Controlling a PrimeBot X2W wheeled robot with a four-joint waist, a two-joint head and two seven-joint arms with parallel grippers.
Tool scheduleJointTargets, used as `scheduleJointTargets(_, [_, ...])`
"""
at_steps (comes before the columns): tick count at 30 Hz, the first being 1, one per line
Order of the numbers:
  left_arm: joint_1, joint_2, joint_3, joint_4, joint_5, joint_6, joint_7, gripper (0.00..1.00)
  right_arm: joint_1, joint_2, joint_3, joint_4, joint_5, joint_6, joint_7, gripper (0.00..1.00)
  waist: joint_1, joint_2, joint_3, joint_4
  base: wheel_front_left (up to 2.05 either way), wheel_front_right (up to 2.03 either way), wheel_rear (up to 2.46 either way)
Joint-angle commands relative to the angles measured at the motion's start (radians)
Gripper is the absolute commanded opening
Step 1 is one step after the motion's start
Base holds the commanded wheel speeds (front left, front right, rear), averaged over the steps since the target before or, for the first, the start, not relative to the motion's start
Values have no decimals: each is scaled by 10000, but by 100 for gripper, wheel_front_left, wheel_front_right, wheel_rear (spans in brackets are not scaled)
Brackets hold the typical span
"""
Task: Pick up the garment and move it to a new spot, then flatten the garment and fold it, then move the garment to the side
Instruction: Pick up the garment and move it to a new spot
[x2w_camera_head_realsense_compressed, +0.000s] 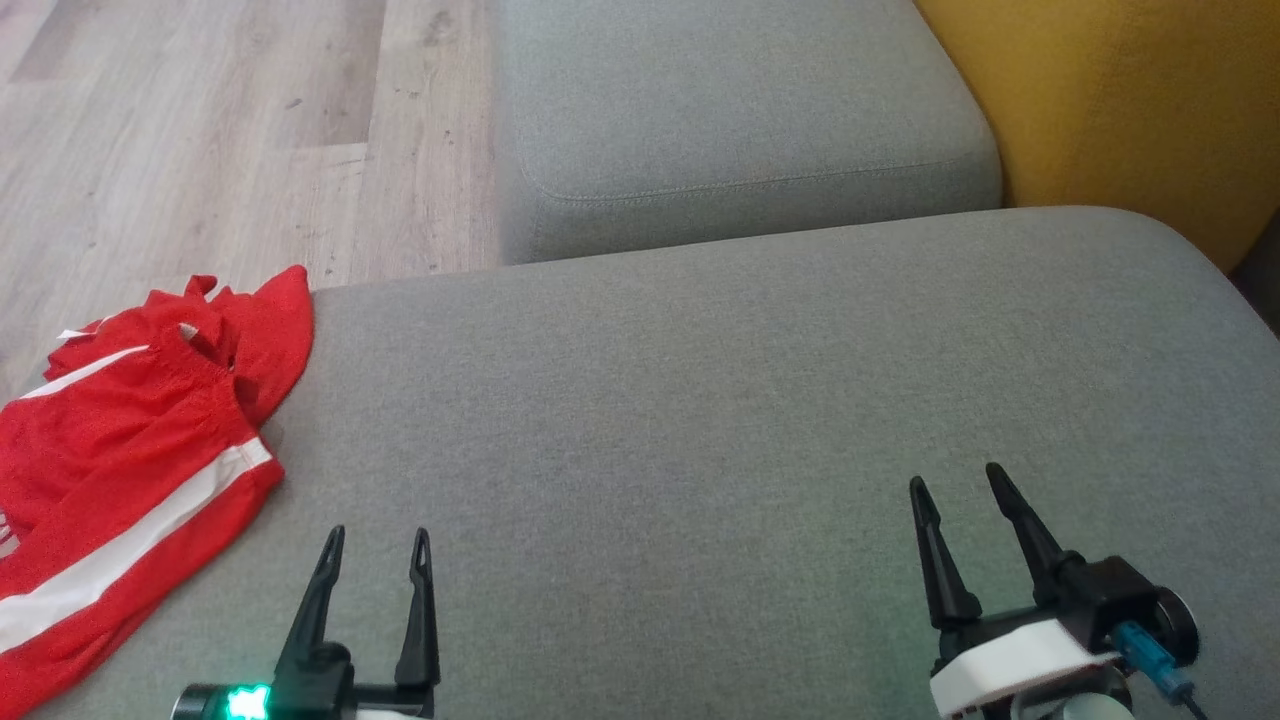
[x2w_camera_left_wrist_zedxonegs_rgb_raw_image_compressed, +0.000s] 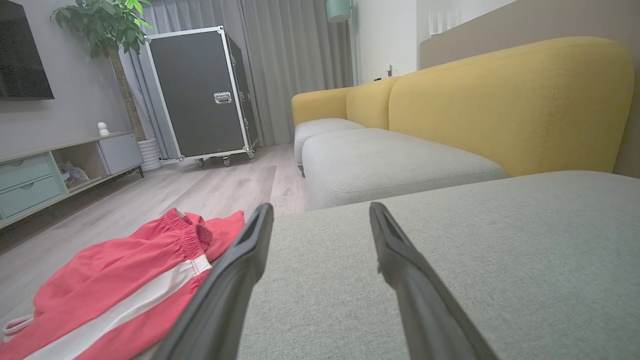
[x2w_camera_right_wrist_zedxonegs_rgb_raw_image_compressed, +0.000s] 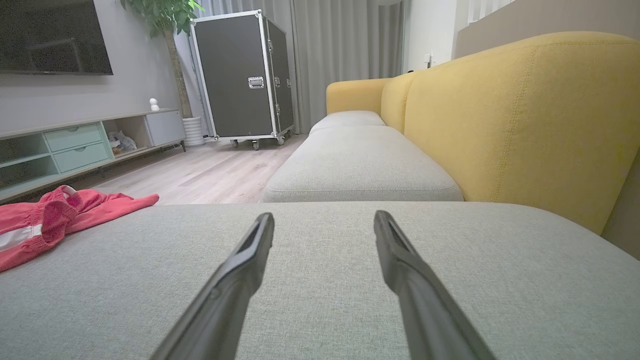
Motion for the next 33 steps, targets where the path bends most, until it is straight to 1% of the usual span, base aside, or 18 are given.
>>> scheduleJointTargets(1, [-368,-23,353,-274,21,59,-122,100,-293,-99,274,-284,-20,-7,-136,100,-1,-1,-15,6,0,0,0])
scheduleJointTargets(6, [-415,-66,430,-305,-23,119,-122,100,-269,-99,255,-265,-50,-7,-136,100,-1,-1,48,239,0,0,0])
scheduleJointTargets(10, [-423,-107,447,-251,-62,164,-122,100,-236,-99,174,-250,-74,-7,-136,100,-1,-1,101,691,0,0,0])
scheduleJointTargets(14, [-416,-125,469,-225,-25,174,-122,100,-227,-99,163,-242,-72,-7,-136,100,-1,-1,151,1384,0,0,0])
scheduleJointTargets(19, [-274,-82,560,-247,59,215,-122,100,-193,-99,212,-270,38,-7,-136,100,-1,-1,223,2432,0,0,0])
scheduleJointTargets(25, [-21,16,821,-355,121,439,-122,100,-176,-99,322,-275,181,-7,-136,100,-1,-1,301,3632,0,0,0])
scheduleJointTargets(29, [20,22,1006,-419,24,486,-122,100,-255,-99,393,-299,188,-7,-136,100,-1,-1,435,4241,0,0,0])
scheduleJointTargets(33, [36,26,1134,-499,50,569,-122,100,-332,-99,451,-288,163,-7,-136,100,-1,-1,602,4635,0,0,0])
